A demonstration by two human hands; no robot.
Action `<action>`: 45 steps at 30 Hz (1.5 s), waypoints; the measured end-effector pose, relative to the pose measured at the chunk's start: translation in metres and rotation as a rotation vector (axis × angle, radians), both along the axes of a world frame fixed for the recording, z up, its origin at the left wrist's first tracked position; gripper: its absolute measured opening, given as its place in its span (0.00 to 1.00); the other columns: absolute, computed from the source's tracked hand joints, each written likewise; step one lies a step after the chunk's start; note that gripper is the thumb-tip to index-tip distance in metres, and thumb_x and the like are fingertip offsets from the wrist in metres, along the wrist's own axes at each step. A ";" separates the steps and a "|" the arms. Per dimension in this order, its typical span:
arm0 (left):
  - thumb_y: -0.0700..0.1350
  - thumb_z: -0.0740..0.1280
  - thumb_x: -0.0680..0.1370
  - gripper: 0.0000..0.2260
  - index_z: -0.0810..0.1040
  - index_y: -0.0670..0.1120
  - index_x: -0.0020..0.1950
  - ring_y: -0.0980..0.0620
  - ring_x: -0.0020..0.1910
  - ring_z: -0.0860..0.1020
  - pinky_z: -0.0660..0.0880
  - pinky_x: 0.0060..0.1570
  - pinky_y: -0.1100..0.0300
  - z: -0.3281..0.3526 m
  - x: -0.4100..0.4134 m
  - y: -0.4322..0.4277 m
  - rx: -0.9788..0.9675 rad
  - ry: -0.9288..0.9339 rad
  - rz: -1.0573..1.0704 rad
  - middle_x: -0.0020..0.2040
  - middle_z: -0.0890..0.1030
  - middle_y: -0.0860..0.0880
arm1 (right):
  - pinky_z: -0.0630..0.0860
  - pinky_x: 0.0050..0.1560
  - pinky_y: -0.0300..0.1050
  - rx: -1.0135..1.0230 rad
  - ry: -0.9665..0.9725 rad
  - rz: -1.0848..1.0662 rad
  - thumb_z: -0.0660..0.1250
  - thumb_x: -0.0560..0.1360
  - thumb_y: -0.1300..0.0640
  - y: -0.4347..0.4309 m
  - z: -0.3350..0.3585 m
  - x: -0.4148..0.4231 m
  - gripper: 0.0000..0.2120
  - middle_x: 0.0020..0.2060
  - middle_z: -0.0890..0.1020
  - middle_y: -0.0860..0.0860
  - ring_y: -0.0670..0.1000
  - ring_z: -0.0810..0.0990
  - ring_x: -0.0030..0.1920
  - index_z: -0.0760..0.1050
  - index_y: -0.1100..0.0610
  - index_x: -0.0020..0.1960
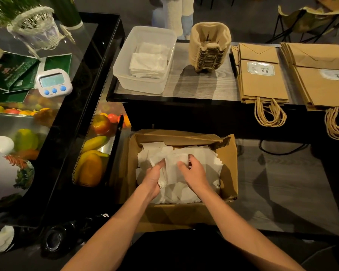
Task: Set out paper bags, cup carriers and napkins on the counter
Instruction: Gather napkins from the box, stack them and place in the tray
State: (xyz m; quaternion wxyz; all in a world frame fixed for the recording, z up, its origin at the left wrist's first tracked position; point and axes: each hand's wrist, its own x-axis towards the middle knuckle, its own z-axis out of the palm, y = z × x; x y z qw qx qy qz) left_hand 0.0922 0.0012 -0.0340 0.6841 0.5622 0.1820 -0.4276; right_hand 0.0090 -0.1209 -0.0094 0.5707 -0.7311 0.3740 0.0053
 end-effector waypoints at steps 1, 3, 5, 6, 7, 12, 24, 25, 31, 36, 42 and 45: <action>0.49 0.68 0.83 0.09 0.83 0.47 0.59 0.40 0.55 0.84 0.78 0.62 0.37 0.000 0.000 0.001 0.012 -0.017 0.008 0.53 0.87 0.44 | 0.78 0.47 0.38 0.043 -0.041 0.005 0.66 0.82 0.49 0.000 0.002 0.000 0.11 0.55 0.80 0.46 0.46 0.79 0.55 0.74 0.50 0.63; 0.50 0.67 0.83 0.09 0.84 0.48 0.58 0.40 0.58 0.83 0.78 0.62 0.37 -0.001 0.000 0.001 0.020 -0.036 0.007 0.54 0.87 0.44 | 0.79 0.50 0.38 0.151 -0.123 0.004 0.68 0.81 0.52 -0.002 0.005 0.000 0.13 0.58 0.79 0.47 0.47 0.78 0.58 0.74 0.51 0.65; 0.48 0.66 0.83 0.10 0.84 0.47 0.59 0.39 0.57 0.83 0.78 0.62 0.38 0.001 0.000 0.001 0.004 -0.022 0.017 0.55 0.86 0.43 | 0.81 0.53 0.42 0.224 -0.128 0.015 0.69 0.80 0.53 -0.004 0.006 0.002 0.14 0.61 0.77 0.47 0.48 0.78 0.60 0.74 0.51 0.65; 0.47 0.66 0.84 0.11 0.83 0.45 0.62 0.39 0.57 0.84 0.78 0.62 0.38 0.002 0.001 0.001 -0.009 -0.003 0.018 0.56 0.86 0.42 | 0.81 0.54 0.43 0.226 -0.099 0.034 0.69 0.80 0.53 -0.004 0.007 0.004 0.13 0.61 0.76 0.47 0.49 0.78 0.59 0.74 0.51 0.64; 0.47 0.66 0.84 0.13 0.82 0.43 0.64 0.39 0.57 0.84 0.77 0.62 0.37 0.003 0.000 0.001 -0.018 0.011 0.007 0.57 0.86 0.41 | 0.80 0.52 0.42 0.214 -0.054 0.050 0.68 0.80 0.53 -0.003 0.005 0.005 0.12 0.60 0.78 0.48 0.49 0.79 0.58 0.74 0.50 0.63; 0.52 0.70 0.81 0.18 0.80 0.45 0.68 0.38 0.60 0.83 0.75 0.64 0.33 0.009 -0.002 0.000 -0.008 -0.007 -0.016 0.60 0.84 0.40 | 0.72 0.39 0.34 0.048 -0.008 -0.006 0.66 0.82 0.53 -0.002 0.005 0.008 0.07 0.50 0.81 0.47 0.47 0.81 0.49 0.75 0.52 0.60; 0.69 0.61 0.76 0.34 0.76 0.46 0.72 0.35 0.68 0.77 0.67 0.72 0.33 0.018 -0.010 0.002 -0.249 0.154 -0.057 0.67 0.80 0.36 | 0.71 0.38 0.22 0.057 -0.072 0.051 0.68 0.81 0.57 0.011 0.010 0.012 0.17 0.54 0.78 0.41 0.43 0.79 0.56 0.71 0.50 0.68; 0.64 0.66 0.77 0.31 0.77 0.44 0.71 0.35 0.67 0.77 0.68 0.72 0.34 0.017 -0.010 0.001 -0.233 0.147 -0.068 0.66 0.80 0.36 | 0.71 0.41 0.21 0.043 -0.071 0.055 0.68 0.81 0.56 0.012 0.009 0.010 0.19 0.56 0.77 0.40 0.42 0.77 0.57 0.70 0.49 0.69; 0.51 0.65 0.83 0.19 0.77 0.40 0.68 0.36 0.57 0.83 0.77 0.61 0.40 0.010 -0.006 -0.003 -0.092 0.185 -0.041 0.58 0.84 0.36 | 0.72 0.66 0.46 -0.239 0.073 0.230 0.65 0.82 0.50 0.009 -0.003 0.010 0.26 0.72 0.71 0.50 0.53 0.72 0.71 0.63 0.47 0.78; 0.45 0.67 0.81 0.12 0.81 0.40 0.59 0.43 0.46 0.85 0.78 0.56 0.46 0.002 0.001 0.001 -0.071 0.227 0.022 0.50 0.86 0.41 | 0.74 0.61 0.48 -0.246 0.225 0.023 0.65 0.82 0.52 -0.030 -0.027 -0.008 0.19 0.68 0.73 0.51 0.54 0.74 0.67 0.69 0.50 0.72; 0.43 0.64 0.83 0.09 0.82 0.41 0.56 0.42 0.51 0.83 0.77 0.61 0.43 -0.012 0.007 0.005 -0.001 0.249 0.052 0.47 0.87 0.42 | 0.62 0.75 0.54 -0.357 0.467 0.403 0.65 0.81 0.51 -0.040 -0.049 -0.002 0.27 0.76 0.66 0.53 0.58 0.61 0.76 0.62 0.52 0.78; 0.44 0.65 0.83 0.08 0.82 0.43 0.57 0.41 0.53 0.83 0.75 0.65 0.41 -0.017 0.007 0.011 0.001 0.240 0.051 0.52 0.87 0.41 | 0.58 0.77 0.54 -0.489 0.471 0.498 0.65 0.81 0.44 -0.034 -0.057 0.003 0.30 0.76 0.65 0.55 0.59 0.61 0.76 0.61 0.53 0.78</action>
